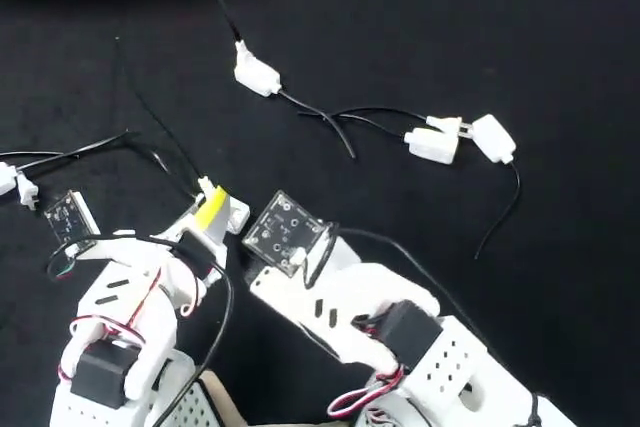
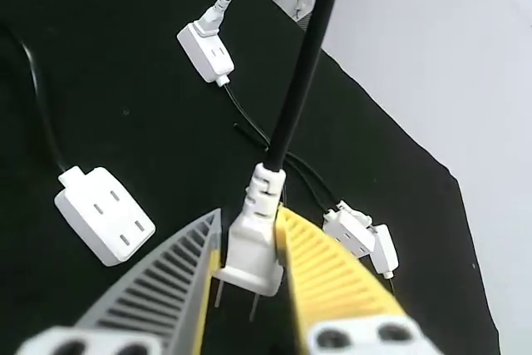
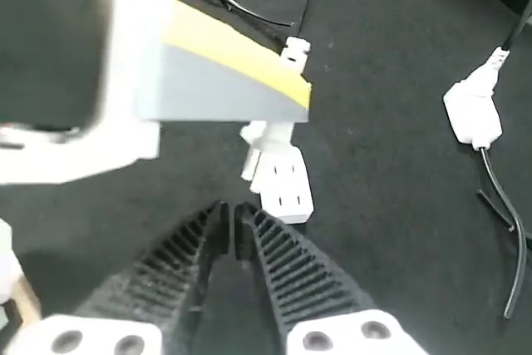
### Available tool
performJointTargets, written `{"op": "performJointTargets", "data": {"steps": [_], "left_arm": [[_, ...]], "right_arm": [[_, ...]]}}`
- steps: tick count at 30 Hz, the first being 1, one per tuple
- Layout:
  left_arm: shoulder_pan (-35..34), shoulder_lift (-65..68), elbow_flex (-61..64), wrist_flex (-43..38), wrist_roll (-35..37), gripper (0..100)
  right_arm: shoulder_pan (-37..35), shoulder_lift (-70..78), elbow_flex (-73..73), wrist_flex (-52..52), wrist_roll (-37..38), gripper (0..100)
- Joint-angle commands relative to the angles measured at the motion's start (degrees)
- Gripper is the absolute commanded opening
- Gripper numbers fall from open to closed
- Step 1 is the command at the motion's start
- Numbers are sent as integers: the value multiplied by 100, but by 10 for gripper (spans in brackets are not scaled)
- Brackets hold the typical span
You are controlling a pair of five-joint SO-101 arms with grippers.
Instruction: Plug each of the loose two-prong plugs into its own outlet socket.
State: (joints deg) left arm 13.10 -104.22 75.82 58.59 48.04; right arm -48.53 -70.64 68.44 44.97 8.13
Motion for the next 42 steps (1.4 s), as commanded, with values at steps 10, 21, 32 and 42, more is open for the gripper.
{"op": "performJointTargets", "data": {"steps": [10,21,32,42], "left_arm": [[127,-35,-409,18,-44,29],[1068,-35,-998,782,-651,29],[884,-35,-769,765,-651,29],[1218,-35,-980,1354,-651,30]], "right_arm": [[-176,22,-514,167,18,12],[-44,286,-646,167,9,12],[220,831,-848,132,26,12],[659,831,-646,-255,18,12]]}}
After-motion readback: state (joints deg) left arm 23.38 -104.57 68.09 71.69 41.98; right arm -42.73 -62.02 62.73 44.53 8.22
